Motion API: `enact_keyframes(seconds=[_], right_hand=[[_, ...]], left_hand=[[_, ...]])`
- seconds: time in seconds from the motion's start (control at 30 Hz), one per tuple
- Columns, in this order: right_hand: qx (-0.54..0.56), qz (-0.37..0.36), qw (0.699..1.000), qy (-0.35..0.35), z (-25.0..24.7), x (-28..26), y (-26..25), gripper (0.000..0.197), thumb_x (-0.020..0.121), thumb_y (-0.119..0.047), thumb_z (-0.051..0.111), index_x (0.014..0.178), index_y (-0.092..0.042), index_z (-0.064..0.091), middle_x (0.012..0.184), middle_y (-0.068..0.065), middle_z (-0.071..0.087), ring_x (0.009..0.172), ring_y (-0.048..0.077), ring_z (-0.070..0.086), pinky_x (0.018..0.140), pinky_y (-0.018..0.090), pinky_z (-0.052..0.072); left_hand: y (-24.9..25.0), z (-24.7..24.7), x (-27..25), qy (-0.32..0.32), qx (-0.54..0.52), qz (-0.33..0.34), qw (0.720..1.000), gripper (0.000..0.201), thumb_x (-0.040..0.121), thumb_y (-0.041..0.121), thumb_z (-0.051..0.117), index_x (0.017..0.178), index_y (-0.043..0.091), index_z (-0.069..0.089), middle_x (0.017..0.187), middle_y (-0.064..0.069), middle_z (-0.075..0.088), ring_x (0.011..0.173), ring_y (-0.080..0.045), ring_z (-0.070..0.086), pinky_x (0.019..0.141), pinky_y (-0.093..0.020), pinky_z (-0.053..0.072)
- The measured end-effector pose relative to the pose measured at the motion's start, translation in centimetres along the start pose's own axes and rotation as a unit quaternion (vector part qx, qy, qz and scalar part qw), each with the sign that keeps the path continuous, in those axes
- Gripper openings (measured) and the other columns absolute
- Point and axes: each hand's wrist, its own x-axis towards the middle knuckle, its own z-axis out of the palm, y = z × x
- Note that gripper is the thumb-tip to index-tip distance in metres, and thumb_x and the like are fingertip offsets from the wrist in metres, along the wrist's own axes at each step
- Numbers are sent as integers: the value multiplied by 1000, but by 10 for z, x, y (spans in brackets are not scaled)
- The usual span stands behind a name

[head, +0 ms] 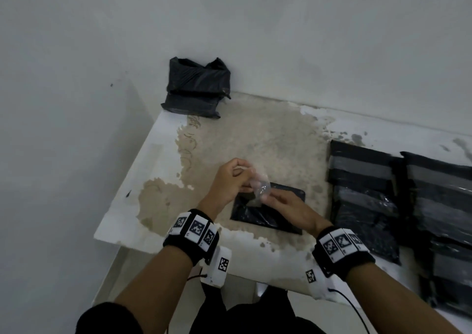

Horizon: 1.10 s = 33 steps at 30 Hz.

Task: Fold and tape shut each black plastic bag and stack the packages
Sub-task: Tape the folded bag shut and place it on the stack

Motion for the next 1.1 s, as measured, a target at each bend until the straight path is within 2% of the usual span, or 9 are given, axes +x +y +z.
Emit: enact_keyframes(seconds=[0.1, 0.23, 0.3, 0.4, 0.57, 0.7, 0.8, 0.93, 1.1], right_hand=[[51, 19, 997, 53, -7, -3, 13, 23, 101, -20, 62, 98, 1, 70, 100, 17, 73, 86, 19, 69, 86, 36, 55], [96, 46, 990, 90, -16, -17, 26, 24, 100, -18, 63, 91, 4, 68, 80, 8, 69, 73, 9, 63, 74, 23, 50], [109, 55, 987, 104, -21, -23, 33, 22, 100, -17, 63, 87, 0, 67, 77, 2, 66, 72, 7, 61, 75, 22, 49], [115, 64, 983, 129, -25, -28, 44, 22, 99, -23, 65, 85, -6, 68, 78, 2, 66, 75, 12, 59, 77, 28, 49], [149, 110, 960, 210, -24, -20, 61, 19, 97, -18, 68, 86, -3, 70, 83, 9, 70, 84, 23, 64, 82, 37, 53], [181, 149, 940, 248, -20, -16, 60, 17, 96, -13, 68, 79, -12, 65, 84, 11, 70, 79, 19, 66, 61, 19, 52], [196, 164, 932, 256, -18, -16, 61, 12, 96, -12, 68, 85, -8, 65, 87, 13, 72, 76, 17, 69, 57, 17, 53], [183, 169, 930, 271, -13, -13, 66, 13, 96, -12, 68, 84, -9, 66, 86, 11, 72, 78, 19, 68, 58, 22, 55], [143, 171, 937, 268, -11, -15, 70, 16, 98, -15, 65, 82, -13, 66, 89, 16, 74, 81, 22, 69, 74, 41, 58]], left_hand=[[-10, 10, 7, 36, -31, -16, 999, 5, 99, 14, 63, 99, 9, 62, 89, -9, 75, 77, -24, 74, 61, -29, 60], [-28, 9, 11, 110, -30, -38, 993, 13, 99, 17, 62, 91, 8, 64, 85, -6, 73, 80, -20, 74, 65, -27, 60], [-39, 8, 11, 128, -29, -59, 990, 17, 99, 19, 63, 87, 7, 66, 85, -6, 72, 81, -20, 74, 65, -26, 60], [-52, 7, 8, 142, -54, -89, 984, 15, 98, 18, 66, 90, 6, 69, 82, -8, 71, 79, -19, 72, 69, -27, 61], [-68, 8, -1, 150, -106, -125, 975, 7, 95, 13, 68, 96, 7, 72, 85, -10, 71, 76, -16, 70, 73, -26, 62], [-78, 8, -6, 146, -54, -122, 980, 5, 95, 13, 68, 96, 12, 72, 93, -9, 73, 81, -17, 71, 72, -26, 61], [-85, 3, -6, 150, 0, -135, 980, 7, 98, 16, 65, 98, 12, 71, 94, -8, 74, 82, -17, 72, 67, -26, 59], [-93, -2, -4, 139, 64, -147, 977, 11, 99, 18, 62, 101, 11, 70, 94, -7, 75, 79, -17, 73, 62, -26, 58], [-93, -5, -1, 124, 100, -145, 976, 11, 100, 16, 59, 96, 12, 69, 90, -7, 74, 72, -17, 71, 56, -24, 55]])
